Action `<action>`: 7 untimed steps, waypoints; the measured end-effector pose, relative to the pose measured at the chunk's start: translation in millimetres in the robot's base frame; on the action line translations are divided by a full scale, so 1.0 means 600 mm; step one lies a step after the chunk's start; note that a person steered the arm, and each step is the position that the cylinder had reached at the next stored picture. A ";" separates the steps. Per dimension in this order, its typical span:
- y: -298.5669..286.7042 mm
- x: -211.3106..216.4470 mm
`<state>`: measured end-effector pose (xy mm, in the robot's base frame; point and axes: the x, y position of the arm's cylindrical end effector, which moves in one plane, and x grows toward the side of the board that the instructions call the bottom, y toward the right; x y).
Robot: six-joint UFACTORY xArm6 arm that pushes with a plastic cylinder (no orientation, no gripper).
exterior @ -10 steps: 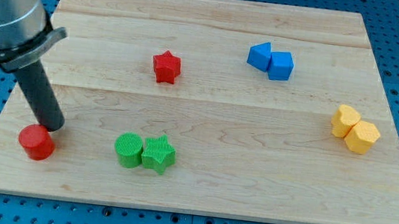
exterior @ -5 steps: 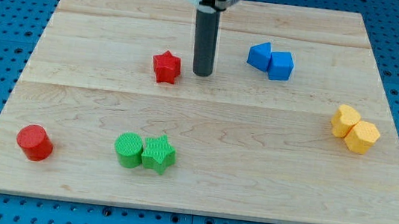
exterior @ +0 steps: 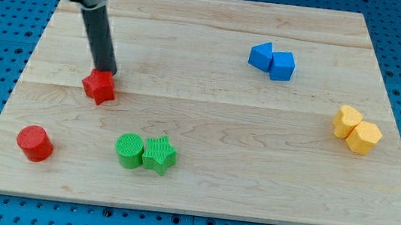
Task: Push the red star into the red circle
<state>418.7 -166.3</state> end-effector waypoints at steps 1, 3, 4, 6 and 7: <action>-0.018 0.038; 0.001 0.033; 0.042 0.041; 0.045 0.074; 0.047 0.107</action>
<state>482.7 -138.4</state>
